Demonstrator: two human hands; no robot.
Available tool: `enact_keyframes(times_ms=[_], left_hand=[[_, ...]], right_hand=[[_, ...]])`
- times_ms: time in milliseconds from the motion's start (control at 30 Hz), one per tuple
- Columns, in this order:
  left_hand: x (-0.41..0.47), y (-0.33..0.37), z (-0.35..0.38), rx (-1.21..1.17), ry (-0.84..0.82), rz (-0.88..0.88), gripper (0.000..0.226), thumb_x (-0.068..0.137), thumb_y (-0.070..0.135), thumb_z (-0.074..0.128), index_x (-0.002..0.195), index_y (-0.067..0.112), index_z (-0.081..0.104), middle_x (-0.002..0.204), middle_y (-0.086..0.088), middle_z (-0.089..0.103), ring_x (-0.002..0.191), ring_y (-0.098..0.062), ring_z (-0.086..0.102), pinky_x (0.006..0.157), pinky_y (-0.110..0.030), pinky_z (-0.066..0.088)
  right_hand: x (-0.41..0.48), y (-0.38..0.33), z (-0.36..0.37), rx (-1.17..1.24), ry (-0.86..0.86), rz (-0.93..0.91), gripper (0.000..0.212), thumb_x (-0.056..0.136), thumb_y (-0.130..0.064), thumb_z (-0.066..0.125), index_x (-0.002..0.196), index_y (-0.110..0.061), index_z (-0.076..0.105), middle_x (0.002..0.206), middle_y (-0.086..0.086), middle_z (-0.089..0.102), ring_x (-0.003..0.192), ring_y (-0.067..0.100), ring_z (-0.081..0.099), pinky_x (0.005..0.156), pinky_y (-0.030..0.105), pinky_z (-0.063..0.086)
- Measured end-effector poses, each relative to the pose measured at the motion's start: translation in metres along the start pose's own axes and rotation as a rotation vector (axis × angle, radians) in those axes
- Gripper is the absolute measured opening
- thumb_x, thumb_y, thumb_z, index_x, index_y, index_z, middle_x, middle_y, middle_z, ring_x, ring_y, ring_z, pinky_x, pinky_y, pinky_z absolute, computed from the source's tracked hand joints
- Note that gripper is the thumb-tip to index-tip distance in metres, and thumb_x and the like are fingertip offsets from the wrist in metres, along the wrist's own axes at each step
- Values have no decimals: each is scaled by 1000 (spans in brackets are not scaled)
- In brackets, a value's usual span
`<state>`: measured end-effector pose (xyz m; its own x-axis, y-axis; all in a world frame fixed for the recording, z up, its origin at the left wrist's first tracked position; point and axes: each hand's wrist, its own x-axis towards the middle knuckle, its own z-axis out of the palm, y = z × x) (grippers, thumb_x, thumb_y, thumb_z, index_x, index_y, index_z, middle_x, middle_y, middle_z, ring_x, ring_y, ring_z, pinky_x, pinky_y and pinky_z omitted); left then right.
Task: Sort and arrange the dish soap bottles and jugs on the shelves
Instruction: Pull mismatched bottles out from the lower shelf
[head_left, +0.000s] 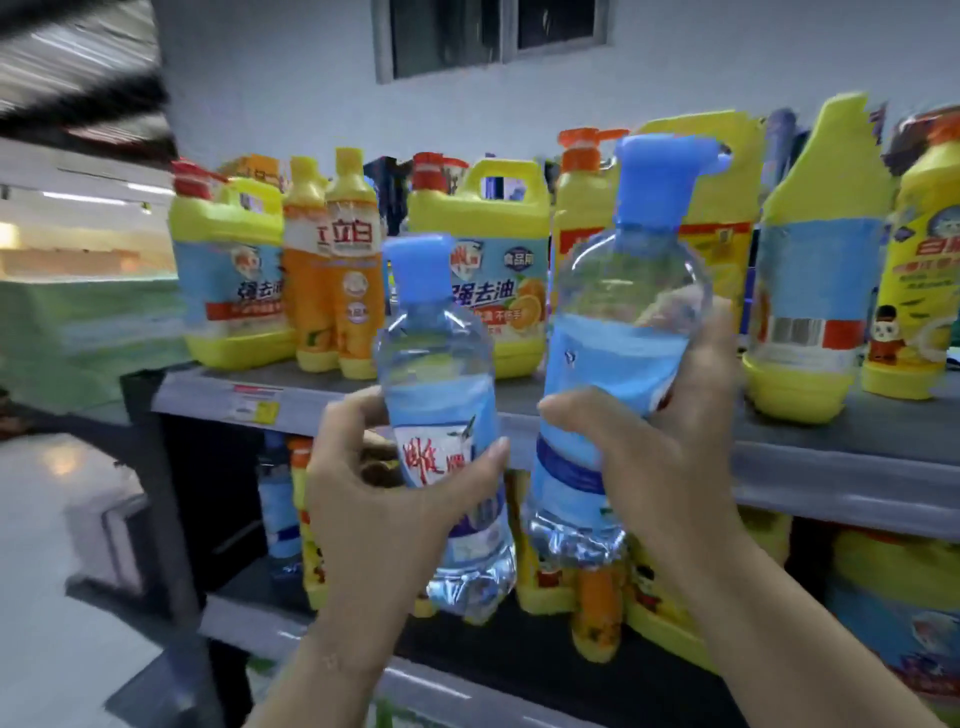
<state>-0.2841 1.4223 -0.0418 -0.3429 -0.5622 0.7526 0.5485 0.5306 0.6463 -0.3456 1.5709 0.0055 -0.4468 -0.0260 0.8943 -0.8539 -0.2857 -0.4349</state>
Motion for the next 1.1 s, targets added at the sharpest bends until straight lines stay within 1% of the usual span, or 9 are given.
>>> enact_keyframes(times_ms=[67,233,367,433,533,700,800,933,1100], left_hand=[[40,11,-3,-24,-8,62,53,54,50,87,94,25,63,83,6,69,66,-7,66,53,-27,52],[126,18,10,-21,24,115,62,52,52,87,102,20,68,97,0,71,82,-17,71,67,-43,59],[160,-2,34,2,-76,93,57,56,43,88,103,17,69,98,-4,70,88,-20,69,75,-44,57],[166,-17,44,38,-98,90,52,59,43,85,102,19,69,95,0,70,88,-17,67,75,-41,55],[166,-39,55,76,-92,100,60,66,45,81,117,18,64,106,0,69,96,-16,66,80,-37,54],[153,-63,70,87,-99,175,67,83,36,71,138,7,45,128,-10,58,116,-24,56,96,-38,49],[155,-68,74,130,-144,205,68,86,38,66,139,5,39,128,-13,53,117,-28,53,93,-47,49],[151,-66,74,149,-118,279,69,86,38,68,136,1,39,124,-16,49,115,-28,48,95,-46,47],[140,-56,71,163,21,465,59,86,31,69,130,5,40,125,-18,48,118,-25,42,102,-34,37]], right_hand=[[24,-5,21,-38,81,-47,59,66,-4,75,111,3,37,86,-4,62,72,7,65,62,23,52],[83,-4,65,-338,226,-106,59,74,-37,74,108,-13,33,90,-23,59,80,2,62,73,32,51],[110,25,86,-715,280,-114,65,78,-52,67,117,-8,39,112,4,52,101,20,53,73,24,39],[112,43,91,-874,267,-129,78,82,-54,63,134,-2,36,123,11,48,111,24,47,77,21,34],[105,65,94,-1029,248,-123,95,85,-55,59,147,3,17,132,16,43,118,29,45,76,29,45],[94,81,101,-1212,241,-221,84,86,-49,59,149,-9,21,112,19,53,96,32,56,51,28,44],[93,82,102,-1357,295,-231,72,87,-47,55,144,-9,34,114,23,55,97,36,54,64,38,49],[89,83,97,-1463,258,-130,74,89,-46,51,146,-4,31,130,23,51,112,37,51,84,45,44],[88,69,73,-1222,114,-230,61,89,-39,50,141,-8,43,127,14,50,114,30,46,93,44,41]])
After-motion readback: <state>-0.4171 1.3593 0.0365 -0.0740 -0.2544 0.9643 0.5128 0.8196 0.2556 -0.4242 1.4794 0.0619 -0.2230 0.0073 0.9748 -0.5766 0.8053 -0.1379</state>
